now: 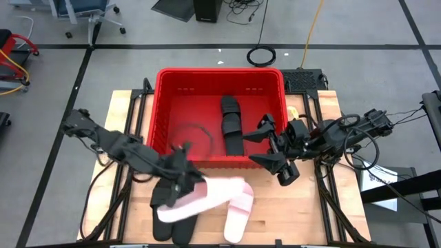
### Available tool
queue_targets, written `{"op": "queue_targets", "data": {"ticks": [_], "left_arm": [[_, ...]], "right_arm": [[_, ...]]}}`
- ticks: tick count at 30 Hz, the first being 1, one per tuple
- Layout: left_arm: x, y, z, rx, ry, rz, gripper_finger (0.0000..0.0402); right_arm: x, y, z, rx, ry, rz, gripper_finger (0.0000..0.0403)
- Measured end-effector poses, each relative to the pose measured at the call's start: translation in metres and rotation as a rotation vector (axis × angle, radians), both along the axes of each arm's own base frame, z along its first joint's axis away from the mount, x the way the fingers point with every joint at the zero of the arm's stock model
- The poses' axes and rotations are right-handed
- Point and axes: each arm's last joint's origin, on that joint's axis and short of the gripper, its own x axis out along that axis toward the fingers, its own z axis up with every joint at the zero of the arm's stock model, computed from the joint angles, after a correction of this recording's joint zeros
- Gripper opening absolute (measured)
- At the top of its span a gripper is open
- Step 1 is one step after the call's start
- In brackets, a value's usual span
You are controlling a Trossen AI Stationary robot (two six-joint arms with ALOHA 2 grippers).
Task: Pick and place slides into bin
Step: Put the left pink slide into the red bin
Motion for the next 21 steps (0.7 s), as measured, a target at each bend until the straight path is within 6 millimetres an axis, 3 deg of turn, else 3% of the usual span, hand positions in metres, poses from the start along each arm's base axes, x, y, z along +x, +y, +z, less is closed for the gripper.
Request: {"op": "queue_targets", "data": {"ticks": [5, 10, 14, 21], "left_arm": [[-0.017, 0.026, 0.021, 0.057, -0.097, 0.188, 0.0008], [-0.031, 0.056, 0.030, 0.175, -0.106, 0.388, 0.0003], [-0.035, 0.080, 0.027, 0.340, -0.033, 0.539, 0.0006], [-0.032, 0.123, 0.007, 0.564, 0.215, 0.643, 0.0003]], "right_arm": [[0.000, 0.000, 0.001, -0.002, -0.009, -0.003, 0.0254], [0.000, 0.000, 0.001, 0.001, -0.010, -0.005, 0.0254], [-0.001, -0.001, 0.001, 0.006, -0.014, -0.008, 0.0254], [0.000, -0.003, 0.002, 0.062, -0.004, -0.060, 0.0254]]}}
